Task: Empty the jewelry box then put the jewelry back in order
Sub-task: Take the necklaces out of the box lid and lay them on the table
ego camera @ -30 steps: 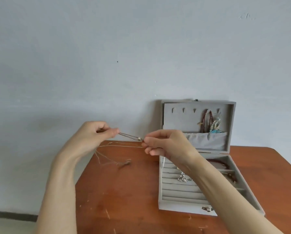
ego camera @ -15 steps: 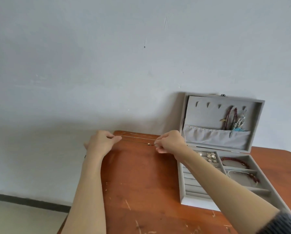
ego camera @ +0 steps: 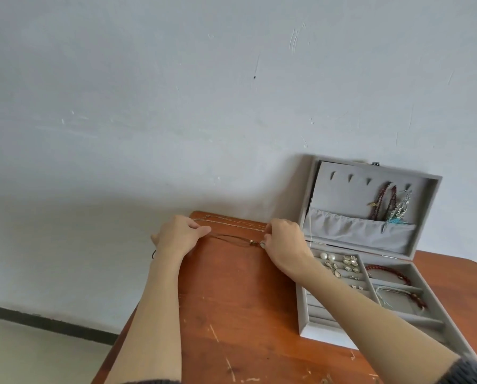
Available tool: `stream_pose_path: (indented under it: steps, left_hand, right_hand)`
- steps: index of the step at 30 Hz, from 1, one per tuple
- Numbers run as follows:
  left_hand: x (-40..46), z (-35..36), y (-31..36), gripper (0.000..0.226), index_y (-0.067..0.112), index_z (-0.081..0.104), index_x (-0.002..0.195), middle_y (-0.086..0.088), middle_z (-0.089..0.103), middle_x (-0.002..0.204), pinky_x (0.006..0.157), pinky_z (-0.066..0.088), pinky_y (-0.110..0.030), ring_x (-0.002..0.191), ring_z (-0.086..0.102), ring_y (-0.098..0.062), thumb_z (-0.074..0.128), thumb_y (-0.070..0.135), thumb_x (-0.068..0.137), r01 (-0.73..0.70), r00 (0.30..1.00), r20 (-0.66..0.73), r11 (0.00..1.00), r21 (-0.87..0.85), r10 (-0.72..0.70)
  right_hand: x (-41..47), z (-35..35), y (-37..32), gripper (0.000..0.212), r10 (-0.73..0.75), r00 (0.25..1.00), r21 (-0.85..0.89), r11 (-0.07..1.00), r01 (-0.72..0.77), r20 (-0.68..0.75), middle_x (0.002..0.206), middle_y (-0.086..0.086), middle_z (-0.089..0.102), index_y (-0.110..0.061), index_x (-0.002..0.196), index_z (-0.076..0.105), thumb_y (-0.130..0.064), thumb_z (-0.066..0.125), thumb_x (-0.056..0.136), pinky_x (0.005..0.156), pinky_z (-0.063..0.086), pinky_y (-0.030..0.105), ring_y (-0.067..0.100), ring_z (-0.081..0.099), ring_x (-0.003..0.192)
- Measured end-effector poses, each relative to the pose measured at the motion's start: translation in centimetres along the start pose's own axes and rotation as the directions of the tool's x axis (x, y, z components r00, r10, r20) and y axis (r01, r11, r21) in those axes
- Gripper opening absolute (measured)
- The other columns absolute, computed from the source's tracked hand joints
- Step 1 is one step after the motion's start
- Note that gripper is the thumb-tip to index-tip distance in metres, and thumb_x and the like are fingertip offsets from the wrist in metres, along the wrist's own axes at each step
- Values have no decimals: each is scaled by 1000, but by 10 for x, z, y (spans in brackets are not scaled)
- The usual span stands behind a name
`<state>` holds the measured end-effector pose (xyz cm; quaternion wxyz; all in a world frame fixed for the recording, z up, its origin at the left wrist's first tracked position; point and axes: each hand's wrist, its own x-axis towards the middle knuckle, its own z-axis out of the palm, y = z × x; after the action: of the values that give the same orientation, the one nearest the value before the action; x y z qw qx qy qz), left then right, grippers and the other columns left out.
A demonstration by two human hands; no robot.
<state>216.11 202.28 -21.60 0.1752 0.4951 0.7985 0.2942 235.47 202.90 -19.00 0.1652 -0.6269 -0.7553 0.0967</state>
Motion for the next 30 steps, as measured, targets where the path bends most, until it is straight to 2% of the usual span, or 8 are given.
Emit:
stream_pose_path:
  steps: [3,5,7,10,18,23,26,30]
  left_hand:
    - [1,1,2,23,30,69,87,3,69,90,82,24,-34,103,56,-23,61,51,81,-13,1000,1,1000,0,13]
    - [0,1,2,20,31,68,82,4,69,89,81,23,-34,101,56,-23,61,50,82,-21,1000,-1,1000,0,21]
    - [0,1,2,17,31,67,81,4,68,92,81,23,-34,102,55,-24,60,46,84,-33,999,-9,999,-10,33]
    - [-2,2,3,15,32,64,77,5,67,96,81,21,-33,103,54,-24,57,39,87,-43,999,-7,999,-14,42]
    - [0,12,7,16,34,65,80,8,64,105,85,23,-34,114,47,-21,53,30,90,-80,994,-75,996,32,82]
    - [0,14,8,18,34,64,73,8,65,97,82,25,-34,109,47,-22,56,27,87,-85,983,-161,996,36,90]
    - [-1,13,10,17,33,68,79,3,65,101,83,27,-35,110,47,-24,58,22,86,-115,972,-200,992,50,123]
    - [-8,15,11,18,22,72,91,-3,63,110,93,41,-38,112,50,-26,55,15,88,-262,955,-123,962,73,270]
  right_hand:
    - [-16,1,1,27,-238,971,-115,965,234,-21,117,12,55,-4,109,58,-21,41,96,87,42,33,30,54,108]
    - [-25,6,2,42,-348,926,-175,912,370,145,138,12,43,-5,130,46,-30,33,99,108,29,35,27,39,130]
    - [-32,11,3,54,-346,883,-256,865,431,316,154,13,18,-3,143,24,-35,22,101,117,6,39,24,14,143]
    - [-34,14,6,61,-291,885,-355,835,420,364,157,14,4,-2,146,10,-41,13,100,116,-7,41,23,1,145]
    - [-27,4,15,82,-142,922,-561,757,336,361,156,15,6,0,146,7,-62,5,91,115,-15,45,24,-3,145]
    - [-38,6,15,84,-144,930,-537,782,316,338,156,18,4,2,146,6,-63,5,91,116,-13,45,27,-2,145]
    - [-45,9,13,86,-137,927,-510,802,312,350,156,19,3,3,145,5,-63,5,90,117,-12,43,28,-1,145]
    - [-40,8,12,86,-111,929,-502,815,288,353,156,20,3,2,145,4,-63,4,90,117,-12,43,28,-1,145]
